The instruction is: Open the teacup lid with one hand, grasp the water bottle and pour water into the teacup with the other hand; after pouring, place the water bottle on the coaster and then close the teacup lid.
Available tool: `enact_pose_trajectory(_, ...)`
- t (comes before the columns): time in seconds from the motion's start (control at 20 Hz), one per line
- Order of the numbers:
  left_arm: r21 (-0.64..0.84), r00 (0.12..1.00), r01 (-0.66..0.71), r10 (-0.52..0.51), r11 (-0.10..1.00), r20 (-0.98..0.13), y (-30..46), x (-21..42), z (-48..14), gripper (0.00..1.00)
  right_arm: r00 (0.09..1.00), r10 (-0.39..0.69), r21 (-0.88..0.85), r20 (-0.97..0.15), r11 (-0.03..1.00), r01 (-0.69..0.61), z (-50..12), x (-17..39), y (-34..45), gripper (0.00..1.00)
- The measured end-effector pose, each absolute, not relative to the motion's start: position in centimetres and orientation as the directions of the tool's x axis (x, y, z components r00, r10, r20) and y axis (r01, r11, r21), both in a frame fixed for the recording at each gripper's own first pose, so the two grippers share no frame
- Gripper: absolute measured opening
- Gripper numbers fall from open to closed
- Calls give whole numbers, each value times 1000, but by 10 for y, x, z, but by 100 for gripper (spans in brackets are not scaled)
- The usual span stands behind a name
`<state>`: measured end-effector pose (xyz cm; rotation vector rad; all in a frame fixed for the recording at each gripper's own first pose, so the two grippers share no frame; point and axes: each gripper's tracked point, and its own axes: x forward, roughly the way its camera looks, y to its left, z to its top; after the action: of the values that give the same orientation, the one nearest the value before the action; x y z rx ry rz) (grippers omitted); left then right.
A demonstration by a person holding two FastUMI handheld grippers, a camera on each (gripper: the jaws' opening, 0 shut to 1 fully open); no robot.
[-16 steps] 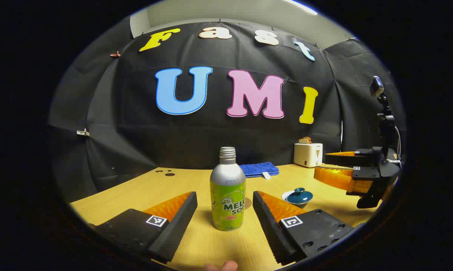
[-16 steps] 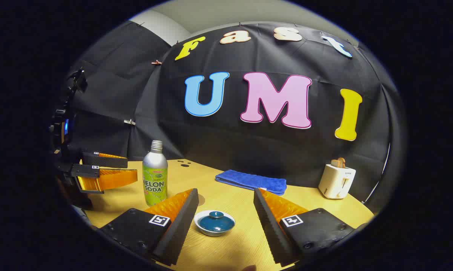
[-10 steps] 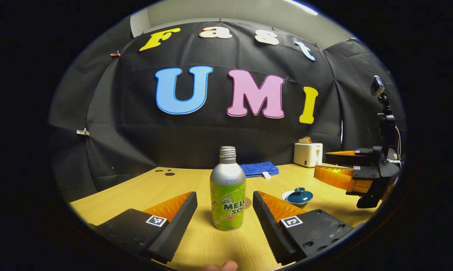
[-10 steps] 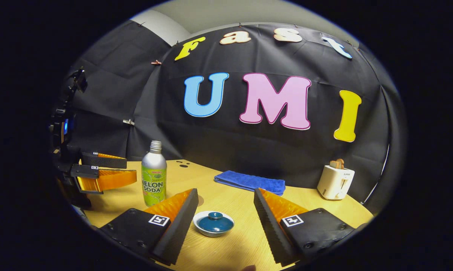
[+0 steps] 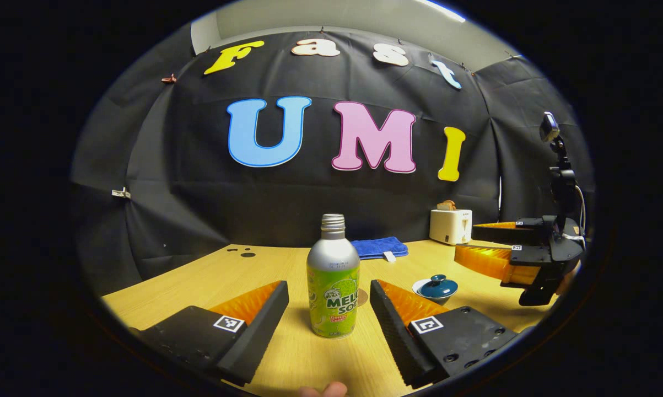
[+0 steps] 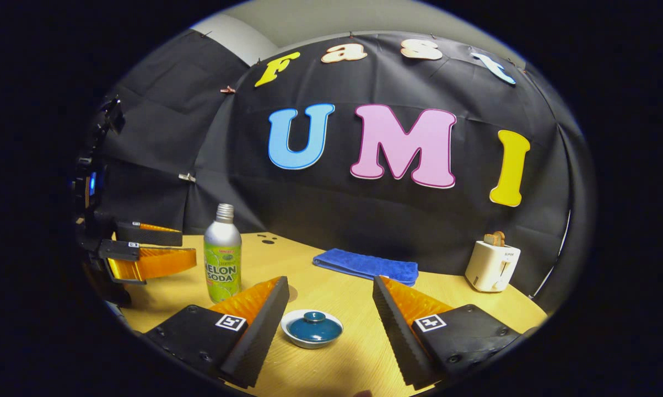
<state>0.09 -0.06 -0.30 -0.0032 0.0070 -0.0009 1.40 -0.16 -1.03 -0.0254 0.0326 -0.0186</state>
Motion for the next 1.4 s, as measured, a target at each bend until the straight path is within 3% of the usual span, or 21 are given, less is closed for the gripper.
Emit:
enact_pose_trajectory(0.3, 0, 1000, 3, -3, 1000, -13, -1, 2, -5, 94, 990, 27, -50, -141, 998, -35, -37, 36, 14, 80)
enact_pose_trajectory(0.6, 0, 1000, -3, 3, 1000, -13, 2, 3, -5, 94, 970, 41, -46, -238, 998, -53, -69, 51, 22, 55)
enact_pose_trajectory(0.75, 0, 1000, -7, 7, 1000, -13, 4, 3, -7, 94, 959, 45, -46, -280, 997, -61, -82, 54, 24, 53)
enact_pose_trajectory(0.8, -1, 1000, -5, 5, 1000, -14, 4, 2, -8, 94, 961, 43, -44, -274, 997, -58, -81, 54, 24, 39)
enact_pose_trajectory(0.85, -1, 1000, -5, 5, 1000, -15, 4, 3, -8, 94, 960, 42, -48, -276, 997, -58, -79, 53, 26, 35)
enact_pose_trajectory(1.4, -7, 999, 4, -4, 1000, -52, -2, 11, -22, 94, 986, 24, -12, -164, 1000, -26, -48, 42, 12, 31)
